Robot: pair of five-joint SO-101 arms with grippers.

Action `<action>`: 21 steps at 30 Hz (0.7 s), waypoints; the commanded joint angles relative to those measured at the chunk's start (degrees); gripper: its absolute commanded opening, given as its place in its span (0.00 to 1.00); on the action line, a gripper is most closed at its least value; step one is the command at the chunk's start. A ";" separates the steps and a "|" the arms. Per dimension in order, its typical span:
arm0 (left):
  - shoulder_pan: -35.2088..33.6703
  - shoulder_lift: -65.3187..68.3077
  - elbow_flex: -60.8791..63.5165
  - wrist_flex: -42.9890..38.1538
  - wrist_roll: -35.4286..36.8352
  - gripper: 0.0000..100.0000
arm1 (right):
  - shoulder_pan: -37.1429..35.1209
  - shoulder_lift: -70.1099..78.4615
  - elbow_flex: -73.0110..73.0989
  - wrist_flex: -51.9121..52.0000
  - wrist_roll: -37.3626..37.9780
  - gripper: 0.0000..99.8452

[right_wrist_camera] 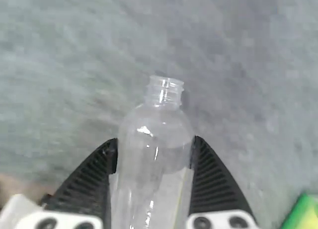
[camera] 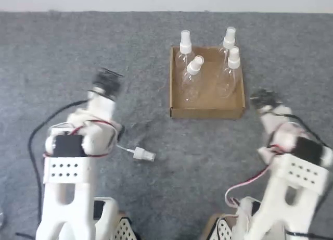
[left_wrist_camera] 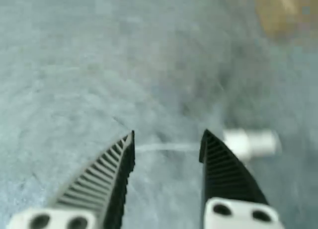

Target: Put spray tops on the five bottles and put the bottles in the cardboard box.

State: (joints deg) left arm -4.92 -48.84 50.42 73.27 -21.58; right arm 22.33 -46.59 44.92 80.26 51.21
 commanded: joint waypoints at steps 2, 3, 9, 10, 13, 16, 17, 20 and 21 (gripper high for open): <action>9.05 -1.58 -2.86 6.42 -3.43 0.19 | 11.21 9.89 -3.25 -9.89 3.52 0.01; 10.29 -1.49 -2.68 6.77 -4.22 0.19 | 12.00 12.70 -3.52 -12.09 2.55 0.01; 15.91 9.05 -3.30 6.86 -9.58 0.19 | 13.93 28.79 -9.05 -22.02 -4.92 0.01; 16.35 11.52 -3.82 6.07 -10.02 0.19 | 13.93 30.99 -9.93 -22.90 -5.89 0.01; 17.41 17.85 -6.20 3.87 -10.55 0.19 | 13.76 36.00 -12.22 -25.27 -7.82 0.01; 19.25 23.12 -7.87 3.43 -12.13 0.19 | 13.93 39.08 -12.75 -26.77 -7.56 0.01; 19.78 24.79 -7.96 3.34 -13.19 0.19 | 13.93 39.78 -12.75 -27.21 -7.47 0.01; 19.69 29.01 -7.78 0.44 -15.38 0.19 | 13.93 40.84 -12.75 -27.82 -7.38 0.01; 19.52 30.15 -7.60 -0.70 -16.18 0.19 | 13.93 41.01 -12.75 -27.74 -7.38 0.01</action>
State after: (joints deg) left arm 14.68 -21.85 45.23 76.53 -34.95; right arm 35.60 -5.27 35.69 53.71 44.62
